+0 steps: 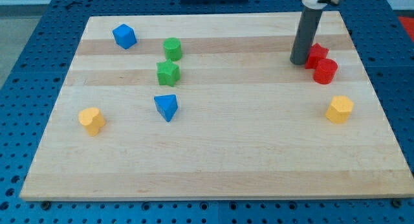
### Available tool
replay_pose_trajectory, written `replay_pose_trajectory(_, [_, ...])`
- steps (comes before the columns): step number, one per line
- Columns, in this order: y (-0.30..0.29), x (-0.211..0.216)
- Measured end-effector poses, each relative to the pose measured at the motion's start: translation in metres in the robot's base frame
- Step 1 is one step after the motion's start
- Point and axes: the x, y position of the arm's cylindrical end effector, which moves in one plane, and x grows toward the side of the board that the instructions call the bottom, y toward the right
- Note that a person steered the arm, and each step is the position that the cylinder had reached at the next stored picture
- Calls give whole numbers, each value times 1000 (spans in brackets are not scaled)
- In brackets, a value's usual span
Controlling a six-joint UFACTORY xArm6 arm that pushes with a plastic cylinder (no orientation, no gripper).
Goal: Move the green star to the blue triangle
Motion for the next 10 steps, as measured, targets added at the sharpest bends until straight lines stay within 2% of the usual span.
replay_pose_trajectory(1, [-21, 0])
replay_pose_trajectory(6, [-293, -3])
replay_pose_trajectory(8, [-301, 27])
replay_pose_trajectory(9, [-279, 40])
replay_pose_trajectory(10, [-292, 37])
